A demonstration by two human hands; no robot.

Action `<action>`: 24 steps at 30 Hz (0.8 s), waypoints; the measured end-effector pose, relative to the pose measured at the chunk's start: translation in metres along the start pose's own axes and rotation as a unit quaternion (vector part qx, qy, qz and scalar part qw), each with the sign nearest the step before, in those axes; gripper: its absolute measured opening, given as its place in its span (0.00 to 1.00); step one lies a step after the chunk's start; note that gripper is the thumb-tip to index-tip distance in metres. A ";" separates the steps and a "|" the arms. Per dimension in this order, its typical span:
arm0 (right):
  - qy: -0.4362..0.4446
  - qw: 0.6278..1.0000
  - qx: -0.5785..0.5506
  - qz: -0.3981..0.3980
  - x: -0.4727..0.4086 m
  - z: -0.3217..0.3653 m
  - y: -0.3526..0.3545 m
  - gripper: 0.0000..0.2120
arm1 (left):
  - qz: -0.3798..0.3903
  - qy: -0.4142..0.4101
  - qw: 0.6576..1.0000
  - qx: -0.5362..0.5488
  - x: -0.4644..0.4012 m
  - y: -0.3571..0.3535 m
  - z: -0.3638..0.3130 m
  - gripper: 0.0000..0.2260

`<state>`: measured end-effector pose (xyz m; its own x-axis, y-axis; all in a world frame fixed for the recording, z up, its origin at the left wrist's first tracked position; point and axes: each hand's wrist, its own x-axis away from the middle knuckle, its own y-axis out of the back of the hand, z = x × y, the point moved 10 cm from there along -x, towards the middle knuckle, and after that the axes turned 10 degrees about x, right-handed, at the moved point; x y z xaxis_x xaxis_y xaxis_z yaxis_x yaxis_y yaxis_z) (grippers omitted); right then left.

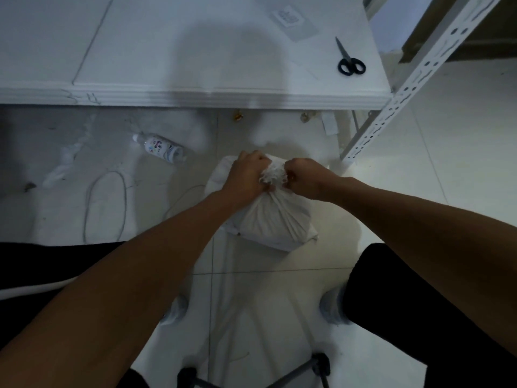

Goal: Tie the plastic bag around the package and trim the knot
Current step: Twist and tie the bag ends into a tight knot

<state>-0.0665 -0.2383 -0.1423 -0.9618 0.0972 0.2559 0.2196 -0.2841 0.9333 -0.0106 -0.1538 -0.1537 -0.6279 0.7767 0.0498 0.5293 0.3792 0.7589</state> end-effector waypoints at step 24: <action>-0.046 0.993 -0.111 -0.011 -0.005 0.001 0.020 0.04 | 0.019 0.196 0.925 0.325 0.010 0.010 0.043 0.15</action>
<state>-0.0575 -0.2437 -0.1250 -0.9450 0.1893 0.2668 0.1469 -0.4832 0.8631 0.0129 -0.1205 -0.1738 -0.6932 0.6015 0.3970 0.7062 0.6768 0.2077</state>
